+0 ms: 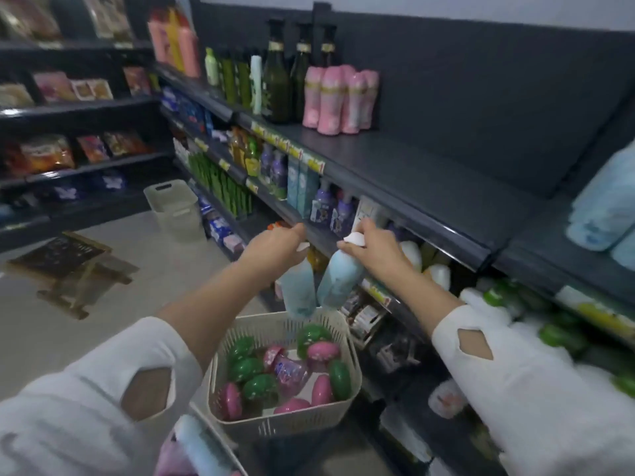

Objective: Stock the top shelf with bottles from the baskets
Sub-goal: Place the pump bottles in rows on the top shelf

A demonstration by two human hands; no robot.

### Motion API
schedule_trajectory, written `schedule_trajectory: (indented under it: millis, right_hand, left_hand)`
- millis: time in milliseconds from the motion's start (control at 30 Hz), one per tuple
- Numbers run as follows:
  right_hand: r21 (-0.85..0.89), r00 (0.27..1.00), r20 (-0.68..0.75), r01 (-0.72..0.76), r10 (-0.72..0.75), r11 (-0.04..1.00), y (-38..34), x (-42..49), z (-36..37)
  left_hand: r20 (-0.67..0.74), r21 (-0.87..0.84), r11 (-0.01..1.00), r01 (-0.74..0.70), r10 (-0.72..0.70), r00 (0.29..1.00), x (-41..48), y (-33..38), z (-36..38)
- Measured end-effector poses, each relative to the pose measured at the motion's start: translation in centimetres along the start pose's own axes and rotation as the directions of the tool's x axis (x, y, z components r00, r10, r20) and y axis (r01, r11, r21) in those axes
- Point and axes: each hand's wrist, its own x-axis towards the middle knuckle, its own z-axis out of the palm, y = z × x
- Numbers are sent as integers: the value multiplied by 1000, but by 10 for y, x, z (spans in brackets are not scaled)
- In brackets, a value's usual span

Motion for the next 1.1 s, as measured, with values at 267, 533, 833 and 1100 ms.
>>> schedule_trajectory:
  millis: [267, 533, 833, 1100]
  right_hand:
    - [-90, 952, -282, -150, 119, 985, 5, -63, -135]
    - [-96, 810, -541, -327, 227, 940, 49, -117, -257]
    - [-75, 752, -570, -448, 331, 891, 120, -133, -319]
    - [2, 768, -524, -432, 369, 902, 157, -114, -328]
  left_hand:
    - [-119, -32, 949, -315, 309, 943, 14, 110, -84]
    - [-197, -171, 867, -468, 436, 878, 41, 238, -137]
    - [-217, -177, 826, -535, 498, 840, 66, 341, -141]
    - [-220, -99, 806, -583, 554, 803, 105, 373, -130]
